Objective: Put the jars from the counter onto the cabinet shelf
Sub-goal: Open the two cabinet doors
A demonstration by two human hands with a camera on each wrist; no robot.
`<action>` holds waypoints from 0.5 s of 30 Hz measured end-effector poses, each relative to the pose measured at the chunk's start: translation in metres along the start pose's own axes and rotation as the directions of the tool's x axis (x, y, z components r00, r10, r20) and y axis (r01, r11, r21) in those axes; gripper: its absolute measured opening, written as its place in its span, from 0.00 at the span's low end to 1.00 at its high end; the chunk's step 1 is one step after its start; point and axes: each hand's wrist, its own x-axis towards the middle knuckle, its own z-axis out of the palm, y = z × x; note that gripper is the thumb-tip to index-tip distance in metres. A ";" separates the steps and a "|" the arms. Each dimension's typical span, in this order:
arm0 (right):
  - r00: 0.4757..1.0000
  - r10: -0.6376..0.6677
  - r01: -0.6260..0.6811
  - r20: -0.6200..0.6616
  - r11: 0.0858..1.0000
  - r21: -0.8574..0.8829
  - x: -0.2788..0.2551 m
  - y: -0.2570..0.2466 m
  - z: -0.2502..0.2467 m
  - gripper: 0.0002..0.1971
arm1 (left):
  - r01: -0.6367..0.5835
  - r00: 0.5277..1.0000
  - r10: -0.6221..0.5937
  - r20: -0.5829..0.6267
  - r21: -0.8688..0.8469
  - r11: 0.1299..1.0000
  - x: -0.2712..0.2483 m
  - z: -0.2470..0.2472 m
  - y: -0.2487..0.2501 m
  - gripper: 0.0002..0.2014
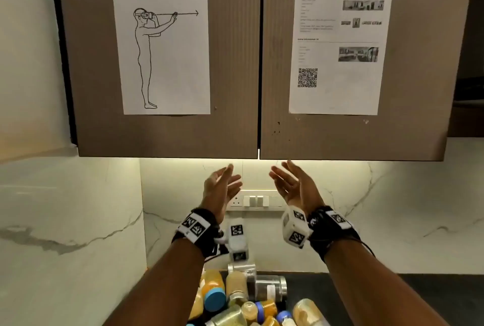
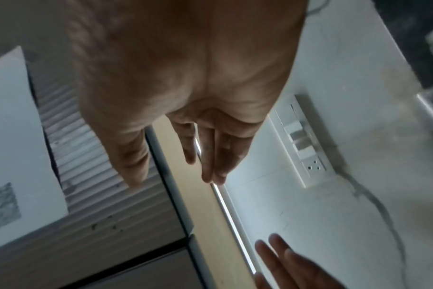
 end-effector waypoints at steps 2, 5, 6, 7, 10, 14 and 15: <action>1.000 -0.011 0.013 -0.018 0.994 0.113 0.005 -0.002 0.007 0.16 | 0.013 1.000 -0.015 -0.023 -0.090 0.996 0.006 0.006 0.007 0.25; 0.998 -0.071 0.069 -0.002 0.975 0.211 0.008 -0.002 0.013 0.20 | 0.015 0.999 -0.026 -0.038 -0.285 0.958 0.011 0.011 0.021 0.19; 0.996 -0.084 0.084 -0.009 0.972 0.220 0.010 -0.001 0.013 0.21 | 0.001 0.999 -0.016 -0.046 -0.314 0.949 0.012 0.013 0.024 0.18; 0.995 -0.095 0.096 -0.016 0.968 0.232 0.011 0.000 0.012 0.22 | -0.012 0.999 -0.004 -0.049 -0.322 0.947 0.012 0.014 0.026 0.17; 0.993 -0.115 0.118 -0.030 0.975 0.186 0.010 -0.002 0.015 0.22 | -0.030 0.999 0.017 -0.048 -0.285 0.958 0.009 0.016 0.030 0.12; 0.991 -0.132 0.135 -0.030 0.980 0.145 0.002 -0.002 0.015 0.20 | -0.048 0.998 0.033 -0.059 -0.284 0.958 0.002 0.016 0.028 0.13; 0.989 -0.141 0.144 -0.037 0.979 0.141 -0.001 -0.002 0.016 0.21 | -0.055 0.997 0.040 -0.060 -0.284 0.957 0.000 0.016 0.028 0.14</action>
